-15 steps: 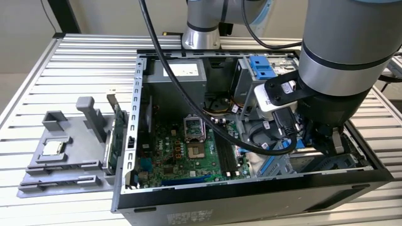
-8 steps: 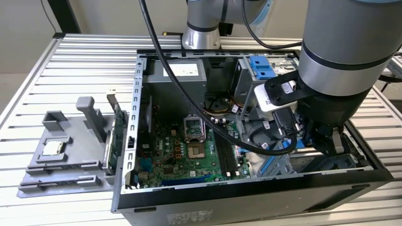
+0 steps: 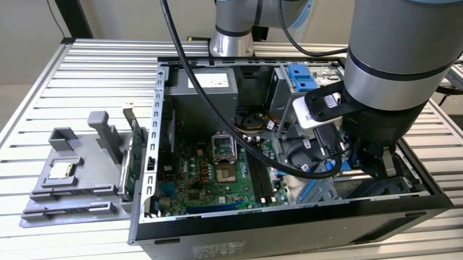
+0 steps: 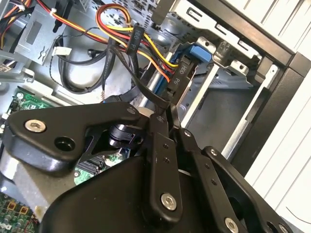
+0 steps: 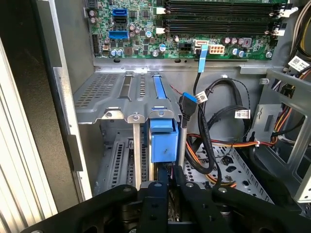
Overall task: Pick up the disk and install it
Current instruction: 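Insert the second disk wire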
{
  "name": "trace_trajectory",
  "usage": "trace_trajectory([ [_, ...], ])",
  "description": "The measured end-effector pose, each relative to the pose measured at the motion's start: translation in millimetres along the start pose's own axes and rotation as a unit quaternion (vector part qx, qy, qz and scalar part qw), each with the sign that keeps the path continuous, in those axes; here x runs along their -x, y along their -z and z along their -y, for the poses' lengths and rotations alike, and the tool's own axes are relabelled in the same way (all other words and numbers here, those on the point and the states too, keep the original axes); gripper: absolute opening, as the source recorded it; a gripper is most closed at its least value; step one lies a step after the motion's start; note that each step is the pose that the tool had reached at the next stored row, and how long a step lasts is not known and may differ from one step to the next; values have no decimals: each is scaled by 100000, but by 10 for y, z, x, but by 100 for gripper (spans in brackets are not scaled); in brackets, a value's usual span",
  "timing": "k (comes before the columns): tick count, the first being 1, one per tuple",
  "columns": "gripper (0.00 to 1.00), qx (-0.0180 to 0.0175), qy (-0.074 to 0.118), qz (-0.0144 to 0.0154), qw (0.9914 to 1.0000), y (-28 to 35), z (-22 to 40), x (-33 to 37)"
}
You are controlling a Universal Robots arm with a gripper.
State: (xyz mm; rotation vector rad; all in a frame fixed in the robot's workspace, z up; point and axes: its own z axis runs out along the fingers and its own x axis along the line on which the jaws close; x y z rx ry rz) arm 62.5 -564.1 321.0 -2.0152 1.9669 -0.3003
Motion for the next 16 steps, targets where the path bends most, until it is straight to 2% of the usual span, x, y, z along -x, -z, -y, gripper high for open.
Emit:
trace_trajectory([
  [14, 0, 6, 0, 0, 100000, 0, 0, 0],
  [15, 100, 3, -3, 1, 100000, 0, 0, 0],
  [16, 100, 0, -2, -1, 100000, 0, 0, 0],
])
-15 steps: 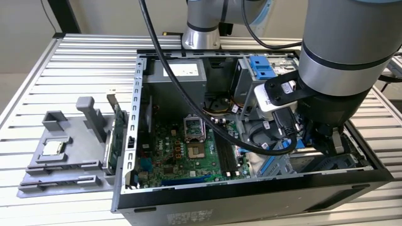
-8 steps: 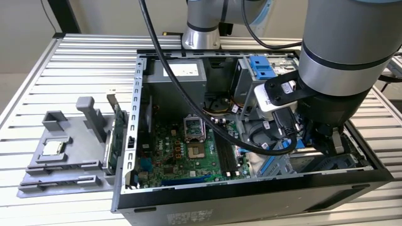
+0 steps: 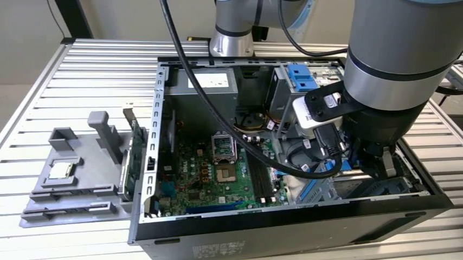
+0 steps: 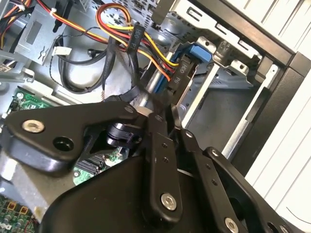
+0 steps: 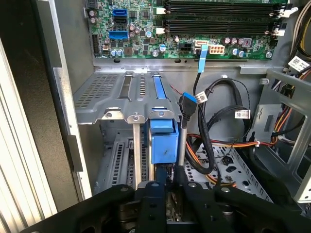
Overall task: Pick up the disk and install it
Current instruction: 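Insert the second disk wire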
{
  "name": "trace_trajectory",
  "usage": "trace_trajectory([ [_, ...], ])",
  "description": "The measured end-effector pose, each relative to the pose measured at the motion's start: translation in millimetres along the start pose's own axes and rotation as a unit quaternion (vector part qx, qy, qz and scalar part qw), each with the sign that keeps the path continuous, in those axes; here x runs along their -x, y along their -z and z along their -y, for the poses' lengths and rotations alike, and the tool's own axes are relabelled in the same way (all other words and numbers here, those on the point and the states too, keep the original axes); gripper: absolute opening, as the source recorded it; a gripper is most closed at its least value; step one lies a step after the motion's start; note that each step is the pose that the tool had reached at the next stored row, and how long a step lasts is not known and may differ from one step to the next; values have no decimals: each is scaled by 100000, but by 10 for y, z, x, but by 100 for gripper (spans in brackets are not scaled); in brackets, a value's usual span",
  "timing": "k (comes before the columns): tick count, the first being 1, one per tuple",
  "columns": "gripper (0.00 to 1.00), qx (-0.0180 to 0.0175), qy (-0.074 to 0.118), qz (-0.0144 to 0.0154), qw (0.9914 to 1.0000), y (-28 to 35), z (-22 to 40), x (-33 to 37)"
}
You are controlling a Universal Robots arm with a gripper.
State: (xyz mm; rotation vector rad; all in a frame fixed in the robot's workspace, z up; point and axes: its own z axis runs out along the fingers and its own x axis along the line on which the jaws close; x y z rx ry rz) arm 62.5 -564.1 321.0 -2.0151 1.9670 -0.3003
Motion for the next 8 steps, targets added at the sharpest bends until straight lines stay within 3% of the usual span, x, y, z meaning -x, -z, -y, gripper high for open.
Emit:
trace_trajectory([
  [8, 100, 0, 3, 2, 100000, 0, 0, 0],
])
